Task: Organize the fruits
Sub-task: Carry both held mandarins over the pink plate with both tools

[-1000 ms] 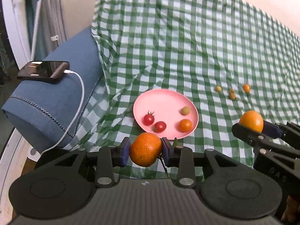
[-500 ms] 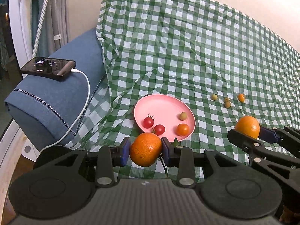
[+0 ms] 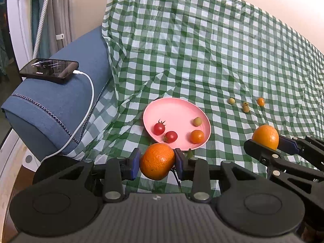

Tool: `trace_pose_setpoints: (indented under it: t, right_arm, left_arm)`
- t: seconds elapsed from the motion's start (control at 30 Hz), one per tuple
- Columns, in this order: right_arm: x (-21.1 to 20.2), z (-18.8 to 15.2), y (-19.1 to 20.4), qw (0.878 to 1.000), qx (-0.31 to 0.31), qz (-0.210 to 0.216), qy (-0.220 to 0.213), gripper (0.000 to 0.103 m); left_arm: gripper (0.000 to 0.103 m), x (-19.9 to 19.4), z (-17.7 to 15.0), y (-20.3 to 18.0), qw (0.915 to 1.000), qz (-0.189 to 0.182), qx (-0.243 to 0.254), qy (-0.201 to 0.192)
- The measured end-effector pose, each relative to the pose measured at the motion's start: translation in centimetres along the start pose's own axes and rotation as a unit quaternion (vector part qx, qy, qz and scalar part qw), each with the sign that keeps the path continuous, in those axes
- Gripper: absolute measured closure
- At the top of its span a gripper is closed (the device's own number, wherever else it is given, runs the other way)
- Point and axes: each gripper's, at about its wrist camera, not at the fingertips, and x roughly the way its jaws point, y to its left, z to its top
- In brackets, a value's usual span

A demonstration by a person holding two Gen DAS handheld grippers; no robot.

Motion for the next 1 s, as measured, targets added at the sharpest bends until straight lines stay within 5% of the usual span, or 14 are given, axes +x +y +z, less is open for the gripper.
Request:
trace_pose_setpoints:
  t: [0.67,1.0]
  right_arm:
    - [2.1,0.0,-1.2,1.0,0.012,0.003,0.026,0.063]
    - [6.1,1.0,-4.0,0.997,0.054,-0.023,0.039,0.063]
  left_arm:
    - [0.064,2.5,1.0,0.2,0.9996,0.007,-0.011,0.026]
    - [0.064,5.4,4.5,0.6,0.9994,0.018,-0.023,0.019]
